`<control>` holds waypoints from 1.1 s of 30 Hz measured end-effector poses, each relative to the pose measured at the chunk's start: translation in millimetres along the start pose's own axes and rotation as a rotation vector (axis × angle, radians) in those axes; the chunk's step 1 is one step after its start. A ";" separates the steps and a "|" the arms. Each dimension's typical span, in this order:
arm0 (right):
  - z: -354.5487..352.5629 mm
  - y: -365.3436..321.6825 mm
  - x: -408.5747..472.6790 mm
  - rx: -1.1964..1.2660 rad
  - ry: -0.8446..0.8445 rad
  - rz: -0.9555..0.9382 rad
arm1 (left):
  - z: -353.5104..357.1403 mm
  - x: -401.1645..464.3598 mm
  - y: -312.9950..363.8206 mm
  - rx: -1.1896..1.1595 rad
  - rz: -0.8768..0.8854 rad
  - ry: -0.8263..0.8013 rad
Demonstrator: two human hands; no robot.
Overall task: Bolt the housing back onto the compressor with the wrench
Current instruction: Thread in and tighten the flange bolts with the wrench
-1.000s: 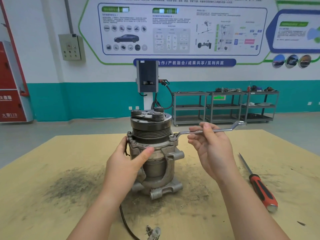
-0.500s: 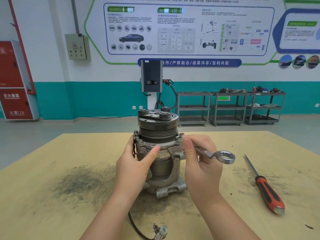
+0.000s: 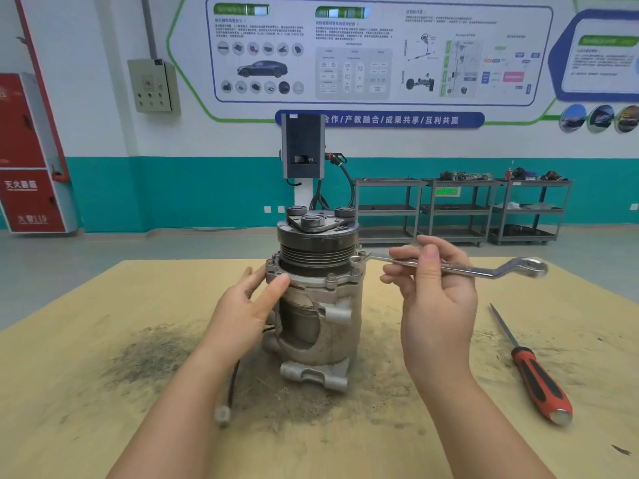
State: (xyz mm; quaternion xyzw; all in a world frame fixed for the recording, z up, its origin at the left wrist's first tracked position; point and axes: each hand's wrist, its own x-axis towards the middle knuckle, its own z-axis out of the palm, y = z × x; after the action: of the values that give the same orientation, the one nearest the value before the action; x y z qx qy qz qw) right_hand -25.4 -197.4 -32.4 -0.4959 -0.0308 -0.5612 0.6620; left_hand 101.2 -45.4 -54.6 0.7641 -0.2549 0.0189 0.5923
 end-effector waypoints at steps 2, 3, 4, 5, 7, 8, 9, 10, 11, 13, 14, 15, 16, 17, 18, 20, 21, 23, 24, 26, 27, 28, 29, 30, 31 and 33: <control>-2.2 2.6 6.2 0.094 0.011 0.138 | -4.7 -2.1 0.6 0.082 -0.025 0.124; -3.0 3.2 8.2 0.116 0.009 0.171 | -5.7 -6.0 2.1 0.066 -0.027 0.145; -3.8 2.9 10.5 0.126 0.007 0.185 | -4.3 -10.4 6.7 0.034 -0.020 0.128; -4.6 3.6 11.4 0.126 0.002 0.194 | -1.0 -16.5 10.9 0.008 -0.019 0.090; -6.3 3.5 13.6 0.131 -0.020 0.201 | 14.3 -29.4 21.4 0.026 -0.020 0.006; -7.4 3.3 14.9 0.137 -0.031 0.207 | 24.6 -33.5 22.4 0.045 -0.015 -0.015; -8.4 2.8 17.2 0.146 -0.043 0.222 | 35.1 -36.5 23.0 0.050 -0.020 -0.008; -9.8 2.3 20.3 0.157 -0.056 0.249 | 43.8 -38.9 26.0 0.051 -0.035 0.022; -10.8 1.6 23.9 0.171 -0.070 0.289 | 49.1 -40.4 27.7 0.050 -0.036 0.059; -12.9 0.5 30.8 0.187 -0.091 0.354 | 53.9 -39.8 25.9 0.049 -0.013 0.117; -13.0 0.7 32.3 0.176 -0.092 0.355 | 54.5 -39.2 24.2 0.048 -0.009 0.135; -12.1 1.7 31.0 0.141 -0.085 0.322 | 53.7 -38.7 22.5 0.046 -0.005 0.146; -10.5 3.0 26.4 0.082 -0.071 0.255 | 52.9 -38.5 22.1 0.047 -0.002 0.150; -8.6 5.0 19.2 -0.003 -0.055 0.152 | 52.4 -38.7 22.3 0.048 0.003 0.151; -6.2 7.6 10.2 -0.104 -0.050 0.024 | 52.3 -39.0 22.8 0.049 0.009 0.155; 0.1 12.1 -8.4 -0.278 -0.097 -0.217 | 53.1 -39.7 21.7 0.045 0.019 0.169; 2.8 13.5 -15.2 -0.324 -0.127 -0.290 | 53.9 -40.4 21.5 0.041 0.019 0.175; 8.3 15.2 -21.4 -0.350 -0.137 -0.341 | 55.3 -43.0 21.9 0.033 0.016 0.184; 10.6 15.7 -22.5 -0.353 -0.128 -0.348 | 55.5 -44.3 22.8 0.035 0.017 0.192; 15.0 17.1 -26.4 -0.372 -0.164 -0.368 | 55.6 -47.4 26.4 0.042 0.013 0.199; 17.6 17.7 -29.6 -0.408 -0.217 -0.395 | 55.5 -48.6 28.0 0.041 0.009 0.197; 20.3 18.8 -33.3 -0.470 -0.277 -0.439 | 55.0 -49.5 29.3 0.035 0.004 0.197; 22.9 19.7 -35.9 -0.539 -0.326 -0.487 | 54.5 -49.7 30.4 0.024 -0.001 0.193; 24.9 19.9 -37.2 -0.588 -0.356 -0.519 | 54.1 -48.9 30.5 0.008 -0.005 0.188; 26.3 18.4 -36.9 -0.600 -0.363 -0.528 | 53.3 -47.5 29.6 -0.003 -0.014 0.180; 24.9 13.2 -33.3 -0.496 -0.331 -0.481 | 49.3 -42.5 25.2 0.016 -0.012 0.160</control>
State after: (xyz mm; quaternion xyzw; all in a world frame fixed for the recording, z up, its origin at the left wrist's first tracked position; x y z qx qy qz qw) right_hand -14.7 -158.1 -47.9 -0.7036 -0.1162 -0.6031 0.3574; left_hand 40.4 -79.1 -60.8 0.7665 -0.2019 0.0785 0.6046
